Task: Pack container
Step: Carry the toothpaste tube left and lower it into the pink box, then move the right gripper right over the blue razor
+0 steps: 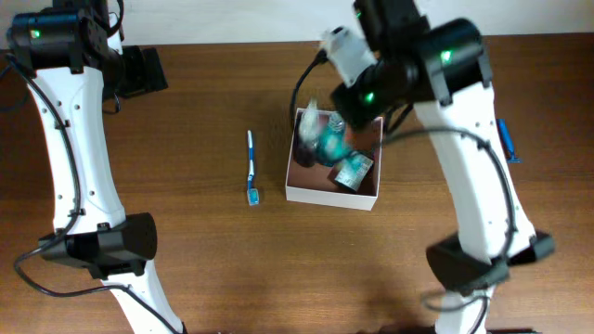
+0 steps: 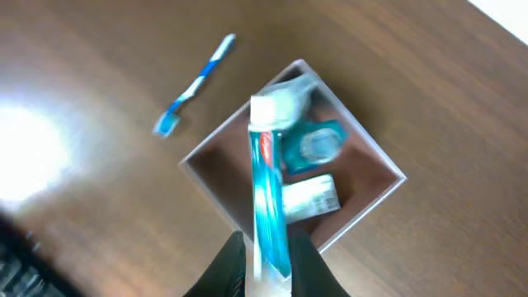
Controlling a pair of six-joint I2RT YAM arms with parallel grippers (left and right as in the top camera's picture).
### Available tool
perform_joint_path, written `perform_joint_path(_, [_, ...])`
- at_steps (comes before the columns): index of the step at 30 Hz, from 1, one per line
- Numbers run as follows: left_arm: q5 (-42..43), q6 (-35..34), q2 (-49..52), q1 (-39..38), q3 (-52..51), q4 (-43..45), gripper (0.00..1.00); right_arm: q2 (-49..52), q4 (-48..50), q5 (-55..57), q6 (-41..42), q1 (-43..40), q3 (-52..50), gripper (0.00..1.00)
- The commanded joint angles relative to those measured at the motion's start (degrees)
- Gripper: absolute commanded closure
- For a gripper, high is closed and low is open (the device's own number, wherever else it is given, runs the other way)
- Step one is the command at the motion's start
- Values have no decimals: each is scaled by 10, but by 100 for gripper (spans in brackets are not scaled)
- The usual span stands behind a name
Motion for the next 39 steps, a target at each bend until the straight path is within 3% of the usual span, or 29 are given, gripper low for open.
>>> perform_joint_path(1, [2, 9, -12, 2, -1, 0, 1, -42, -4, 35, -14, 15, -75, 86])
perform_joint_path(9, [2, 9, -12, 2, -1, 0, 1, -51, 18, 35, -58, 0, -241, 86])
perform_joint_path(20, [2, 9, -12, 2, -1, 0, 1, -55, 80, 68, 64, -94, -202, 82])
perform_joint_path(22, [2, 9, -12, 3, -1, 0, 1, -55, 89, 68, 93, -136, -177, 76])
perform_joint_path(24, [2, 9, -12, 2, -1, 0, 1, -55, 97, 68, 120, -192, -150, 59])
perform_joint_path(27, [2, 9, -12, 2, -1, 0, 1, -55, 114, 68, 125, -280, -136, 1])
perform_joint_path(35, [2, 9, -12, 0, -1, 0, 1, -21, 180, -4, 119, -448, -174, 1])
perform_joint_path(39, [2, 9, -12, 1, -1, 0, 1, 22, 242, -21, 43, -465, -212, 1])
